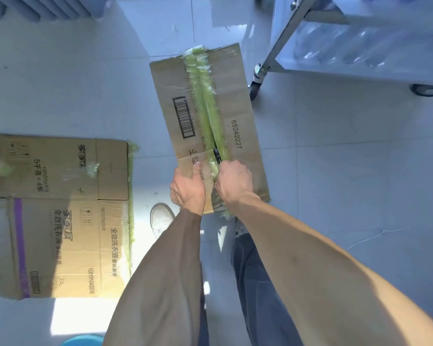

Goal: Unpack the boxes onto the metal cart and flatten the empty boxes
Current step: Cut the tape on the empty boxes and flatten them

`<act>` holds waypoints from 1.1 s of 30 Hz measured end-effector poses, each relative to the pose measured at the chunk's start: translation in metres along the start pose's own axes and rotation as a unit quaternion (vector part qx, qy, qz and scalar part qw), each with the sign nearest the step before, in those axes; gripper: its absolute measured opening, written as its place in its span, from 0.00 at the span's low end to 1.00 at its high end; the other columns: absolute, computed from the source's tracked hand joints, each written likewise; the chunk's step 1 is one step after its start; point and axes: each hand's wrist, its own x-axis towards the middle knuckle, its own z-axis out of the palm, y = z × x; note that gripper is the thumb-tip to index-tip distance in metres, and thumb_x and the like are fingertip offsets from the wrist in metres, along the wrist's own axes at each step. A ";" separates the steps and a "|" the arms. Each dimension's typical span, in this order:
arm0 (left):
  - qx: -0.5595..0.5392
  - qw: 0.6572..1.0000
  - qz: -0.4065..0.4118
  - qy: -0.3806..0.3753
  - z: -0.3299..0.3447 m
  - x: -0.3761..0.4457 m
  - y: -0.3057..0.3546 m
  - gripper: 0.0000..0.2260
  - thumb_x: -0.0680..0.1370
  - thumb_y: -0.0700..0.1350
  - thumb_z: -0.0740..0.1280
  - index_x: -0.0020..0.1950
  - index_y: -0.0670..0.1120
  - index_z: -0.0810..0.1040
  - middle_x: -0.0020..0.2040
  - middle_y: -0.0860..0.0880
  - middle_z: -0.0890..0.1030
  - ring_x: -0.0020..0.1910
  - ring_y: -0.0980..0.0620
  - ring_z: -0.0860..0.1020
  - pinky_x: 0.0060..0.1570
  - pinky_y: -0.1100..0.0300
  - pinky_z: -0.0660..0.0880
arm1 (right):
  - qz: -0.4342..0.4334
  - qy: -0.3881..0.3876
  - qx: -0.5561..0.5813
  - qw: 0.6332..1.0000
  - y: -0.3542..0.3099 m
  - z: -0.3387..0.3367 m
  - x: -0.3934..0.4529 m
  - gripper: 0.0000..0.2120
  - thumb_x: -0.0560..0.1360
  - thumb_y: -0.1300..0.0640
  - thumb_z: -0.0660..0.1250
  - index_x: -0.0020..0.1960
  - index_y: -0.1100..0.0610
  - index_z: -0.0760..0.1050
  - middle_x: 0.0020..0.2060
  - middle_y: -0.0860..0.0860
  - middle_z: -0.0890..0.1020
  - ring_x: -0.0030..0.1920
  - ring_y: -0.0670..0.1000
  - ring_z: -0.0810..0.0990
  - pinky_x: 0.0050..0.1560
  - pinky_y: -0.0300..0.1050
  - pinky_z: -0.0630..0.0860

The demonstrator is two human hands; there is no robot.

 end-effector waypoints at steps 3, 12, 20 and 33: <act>-0.003 0.998 -0.033 0.052 -0.023 0.005 -0.008 0.27 0.77 0.65 0.65 0.60 0.42 0.76 0.52 0.39 0.82 0.56 0.38 0.78 0.50 0.52 0.68 | -0.026 -0.027 -0.009 0.999 -0.031 -0.006 0.000 0.10 0.78 0.67 0.58 0.43 0.57 0.74 0.44 0.57 0.83 0.48 0.59 0.83 0.48 0.48 0.77; -0.066 0.986 -0.126 0.083 -0.043 0.050 -0.079 0.25 0.76 0.64 0.66 0.61 0.44 0.77 0.57 0.41 0.81 0.58 0.38 0.77 0.54 0.52 0.70 | -0.022 -0.113 -0.008 0.993 -0.098 0.050 -0.002 0.14 0.80 0.62 0.57 0.61 0.58 0.76 0.53 0.57 0.82 0.56 0.58 0.81 0.53 0.49 0.77; -0.044 0.989 -0.134 -0.043 -0.031 0.025 -0.084 0.32 0.79 0.61 0.64 0.77 0.45 0.64 0.70 0.38 0.73 0.68 0.38 0.71 0.64 0.47 0.69 | 0.043 -0.165 -0.080 0.982 -0.082 0.069 -0.048 0.11 0.82 0.59 0.58 0.62 0.56 0.74 0.53 0.54 0.81 0.53 0.54 0.82 0.50 0.47 0.79; 0.037 0.996 -0.020 -0.084 -0.041 0.019 -0.059 0.31 0.80 0.60 0.63 0.74 0.42 0.60 0.64 0.37 0.77 0.63 0.37 0.75 0.61 0.46 0.70 | 0.214 -0.050 0.130 0.967 -0.054 0.061 -0.099 0.08 0.76 0.58 0.63 0.48 0.60 0.78 0.47 0.58 0.83 0.48 0.59 0.82 0.48 0.47 0.76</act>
